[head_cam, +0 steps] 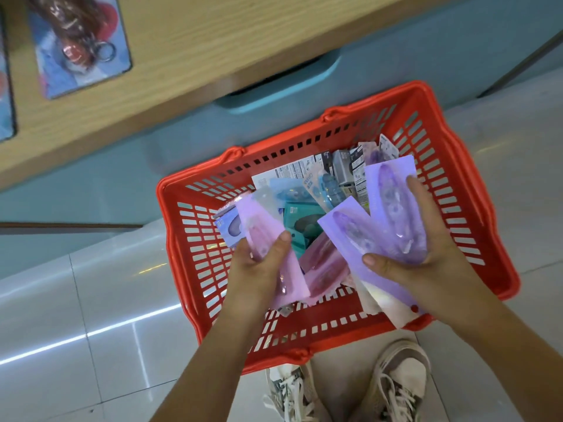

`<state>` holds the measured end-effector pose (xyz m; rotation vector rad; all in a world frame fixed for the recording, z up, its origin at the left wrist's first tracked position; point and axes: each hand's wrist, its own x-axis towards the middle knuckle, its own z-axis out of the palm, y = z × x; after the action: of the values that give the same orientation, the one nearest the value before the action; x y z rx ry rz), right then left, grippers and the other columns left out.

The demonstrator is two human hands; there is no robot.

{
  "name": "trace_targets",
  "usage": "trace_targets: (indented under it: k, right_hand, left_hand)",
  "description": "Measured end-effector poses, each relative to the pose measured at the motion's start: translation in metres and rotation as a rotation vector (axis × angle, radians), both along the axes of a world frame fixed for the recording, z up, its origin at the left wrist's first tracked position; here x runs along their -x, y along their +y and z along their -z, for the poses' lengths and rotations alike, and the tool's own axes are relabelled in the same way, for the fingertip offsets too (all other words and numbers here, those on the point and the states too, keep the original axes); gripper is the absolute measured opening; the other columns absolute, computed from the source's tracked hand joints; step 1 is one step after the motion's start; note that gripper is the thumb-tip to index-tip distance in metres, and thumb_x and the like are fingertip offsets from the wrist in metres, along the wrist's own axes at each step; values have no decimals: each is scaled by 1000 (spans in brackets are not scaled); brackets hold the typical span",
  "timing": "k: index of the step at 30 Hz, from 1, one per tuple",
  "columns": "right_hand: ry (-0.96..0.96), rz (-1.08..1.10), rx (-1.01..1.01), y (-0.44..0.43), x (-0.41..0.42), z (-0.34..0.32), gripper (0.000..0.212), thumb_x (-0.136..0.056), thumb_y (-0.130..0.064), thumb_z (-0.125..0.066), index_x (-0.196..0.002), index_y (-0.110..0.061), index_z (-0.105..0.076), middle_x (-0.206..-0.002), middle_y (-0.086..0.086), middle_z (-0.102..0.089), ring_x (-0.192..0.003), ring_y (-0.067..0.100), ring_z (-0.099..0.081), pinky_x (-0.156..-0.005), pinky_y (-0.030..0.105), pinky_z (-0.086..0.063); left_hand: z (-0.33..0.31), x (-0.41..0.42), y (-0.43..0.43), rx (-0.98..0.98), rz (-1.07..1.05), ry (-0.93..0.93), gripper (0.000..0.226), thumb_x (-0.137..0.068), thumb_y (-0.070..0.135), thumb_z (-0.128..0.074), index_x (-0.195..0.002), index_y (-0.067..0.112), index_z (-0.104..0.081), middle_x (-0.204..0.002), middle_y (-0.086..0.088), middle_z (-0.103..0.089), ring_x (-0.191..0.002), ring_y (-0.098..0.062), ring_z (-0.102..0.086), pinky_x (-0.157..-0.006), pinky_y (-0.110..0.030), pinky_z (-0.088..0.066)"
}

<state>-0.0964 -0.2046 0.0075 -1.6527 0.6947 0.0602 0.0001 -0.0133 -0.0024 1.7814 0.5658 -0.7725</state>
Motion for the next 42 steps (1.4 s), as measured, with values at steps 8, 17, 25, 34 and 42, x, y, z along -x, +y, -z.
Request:
trace_targets:
  k: [8,17,25,34,42]
  right_hand:
    - [-115,114,-34,7,-23,-108,91,-76,4,-76,-133,-51,-33,-127,-55,-36,-112,-38,-31,-81,-9,-29]
    - [-292,164,8,1,-46,-348,49,-64,-26,-84,-104,-49,-66,-108,-31,-64,-101,-12,-56,-82,3,-41]
    - [-456,143,134,16,-44,-582,44,-51,-31,-84,-89,-37,-64,-88,-30,-63,-79,-11,-55,-70,9,-46]
    - [-701,136,337,61,-35,-768,41,-60,-25,-85,-91,-35,-61,-101,-24,-62,-93,-15,-54,-79,-1,-35]
    - [-827,133,436,70,-24,-844,44,-63,-38,-78,-101,-51,-60,-114,-32,-59,-105,-6,-53,-92,16,-42]
  left_hand:
    - [-120,2,-50,249,-6,-75,43,-83,56,-64,-111,24,-65,-102,6,-73,-97,-17,-68,-93,-39,-52]
    - [-358,-27,-69,616,-41,-165,34,-86,21,-68,-117,7,-66,-110,-15,-72,-97,-29,-68,-91,-45,-51]
    - [-608,-27,-55,737,-10,-329,30,-76,17,-76,-102,9,-64,-71,0,-63,-58,-17,-53,-53,-32,-44]
    - [-790,-12,-13,974,48,-628,52,-66,0,-70,-112,20,-58,-93,-8,-67,-65,-21,-60,-51,-32,-51]
    - [-878,-11,7,1001,131,-762,92,-58,-8,-74,-131,38,-44,-108,-14,-72,-87,-28,-71,-70,-43,-58]
